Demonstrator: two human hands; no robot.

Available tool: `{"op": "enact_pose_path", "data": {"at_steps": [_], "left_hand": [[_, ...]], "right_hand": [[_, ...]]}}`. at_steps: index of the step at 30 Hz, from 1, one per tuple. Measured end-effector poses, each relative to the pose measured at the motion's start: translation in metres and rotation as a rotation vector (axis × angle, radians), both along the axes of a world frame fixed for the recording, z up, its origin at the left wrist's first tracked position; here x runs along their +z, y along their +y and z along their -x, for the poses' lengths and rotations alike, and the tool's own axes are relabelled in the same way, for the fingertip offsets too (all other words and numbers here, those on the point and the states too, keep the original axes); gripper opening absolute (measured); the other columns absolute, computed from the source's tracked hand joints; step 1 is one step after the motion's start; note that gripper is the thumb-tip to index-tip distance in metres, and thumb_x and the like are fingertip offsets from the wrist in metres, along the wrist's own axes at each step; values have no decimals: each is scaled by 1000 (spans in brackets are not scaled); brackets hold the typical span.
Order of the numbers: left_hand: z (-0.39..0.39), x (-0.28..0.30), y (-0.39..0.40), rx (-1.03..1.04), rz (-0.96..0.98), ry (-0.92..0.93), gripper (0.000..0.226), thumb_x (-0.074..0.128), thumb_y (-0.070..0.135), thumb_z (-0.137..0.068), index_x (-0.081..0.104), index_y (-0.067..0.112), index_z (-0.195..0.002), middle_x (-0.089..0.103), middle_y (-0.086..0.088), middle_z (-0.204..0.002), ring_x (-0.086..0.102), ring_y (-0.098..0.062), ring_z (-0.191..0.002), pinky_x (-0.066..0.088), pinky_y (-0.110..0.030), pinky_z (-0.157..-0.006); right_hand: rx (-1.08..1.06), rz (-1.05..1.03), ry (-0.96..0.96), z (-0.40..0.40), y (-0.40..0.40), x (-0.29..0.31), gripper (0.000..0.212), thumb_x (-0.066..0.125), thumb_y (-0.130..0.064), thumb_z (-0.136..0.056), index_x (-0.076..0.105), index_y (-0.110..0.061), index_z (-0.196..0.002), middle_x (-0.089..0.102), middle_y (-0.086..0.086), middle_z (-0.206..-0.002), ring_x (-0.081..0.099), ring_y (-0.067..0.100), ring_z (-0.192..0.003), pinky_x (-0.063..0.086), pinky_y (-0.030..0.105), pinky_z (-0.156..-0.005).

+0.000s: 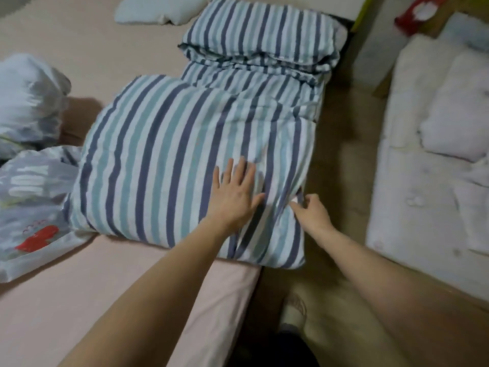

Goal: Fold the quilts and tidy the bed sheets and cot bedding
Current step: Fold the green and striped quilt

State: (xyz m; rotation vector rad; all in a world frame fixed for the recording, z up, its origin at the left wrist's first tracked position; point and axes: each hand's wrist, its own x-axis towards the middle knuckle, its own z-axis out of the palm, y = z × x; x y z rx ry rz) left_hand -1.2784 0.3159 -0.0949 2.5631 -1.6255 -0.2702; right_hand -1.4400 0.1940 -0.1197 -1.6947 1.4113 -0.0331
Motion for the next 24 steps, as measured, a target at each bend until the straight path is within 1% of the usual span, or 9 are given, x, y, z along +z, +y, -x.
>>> {"op": "enact_pose_path", "data": {"at_steps": [3, 5, 7, 9, 11, 14, 18, 21, 24], "left_hand": [[14, -17, -18, -22, -67, -50, 70, 19, 61, -96, -2, 27, -153, -10, -4, -161, -15, -27, -146, -13, -52, -113], [18, -25, -22, -3, -95, -75, 70, 18, 62, -95, 0, 25, -153, -9, -5, -161, -14, -30, -147, -12, -55, -113], [18, -30, -21, 22, -104, -91, 71, 13, 62, -95, -2, 24, -153, -10, -5, -161, -16, -29, -146, -12, -56, -113], [24, -34, -16, 53, -119, -70, 73, 7, 64, -93, -7, 26, -153, -13, -3, -161, -19, -27, -146, -14, -56, -114], [30, -37, -9, 91, -142, -20, 77, 0, 67, -89, -11, 26, -153, -13, -1, -161, -17, -25, -147, -12, -56, -115], [26, -35, -12, 203, -90, 92, 88, -5, 72, -81, -11, 22, -153, -7, 2, -162, -9, -23, -148, -9, -54, -117], [17, -25, -25, 219, -257, 127, 88, 4, 77, -84, -12, 24, -153, -8, 2, -162, -9, -31, -147, -8, -61, -113], [31, -19, -31, 194, -344, 86, 86, 17, 73, -89, -14, 22, -152, -13, -4, -161, -11, -37, -146, -4, -65, -112], [54, -12, -40, -115, -197, -81, 75, 28, 56, -97, -14, 25, -152, -17, -7, -160, -18, -34, -145, -9, -59, -115]], "right_hand": [[-80, -409, -103, 40, 24, -32, 54, 71, -40, -83, 49, -17, -126, 58, 0, -125, 58, 20, -109, 47, 31, -86], [-77, -465, -155, 51, 47, -53, 57, 76, -31, -80, 51, -17, -130, 61, 0, -123, 59, 16, -105, 47, 29, -84], [-185, -279, -154, 49, 59, -62, 36, 67, -22, -89, 58, -7, -120, 64, 8, -115, 58, 17, -95, 44, 28, -77], [-320, -116, -164, 43, 54, -60, 23, 55, -18, -96, 63, 1, -106, 65, 18, -107, 61, 29, -95, 44, 34, -75], [-367, 55, -227, 29, 36, -43, 27, 47, -17, -98, 64, 5, -101, 65, 23, -102, 60, 37, -97, 45, 37, -77], [-352, 321, -345, -2, 4, -2, 31, 40, -22, -102, 62, -2, -107, 65, 18, -104, 60, 31, -98, 48, 40, -85], [-285, 407, -261, 6, -11, 3, 31, 35, -26, -103, 60, -8, -106, 65, 13, -103, 60, 28, -98, 49, 40, -85], [-393, 269, -163, 35, 5, -25, 40, 30, -34, -104, 61, -11, -115, 62, 13, -115, 57, 30, -109, 44, 40, -93], [-920, -335, -191, 55, 20, -58, 44, 29, -35, -104, 49, -8, -133, 57, 12, -122, 53, 31, -118, 41, 43, -98]]}}
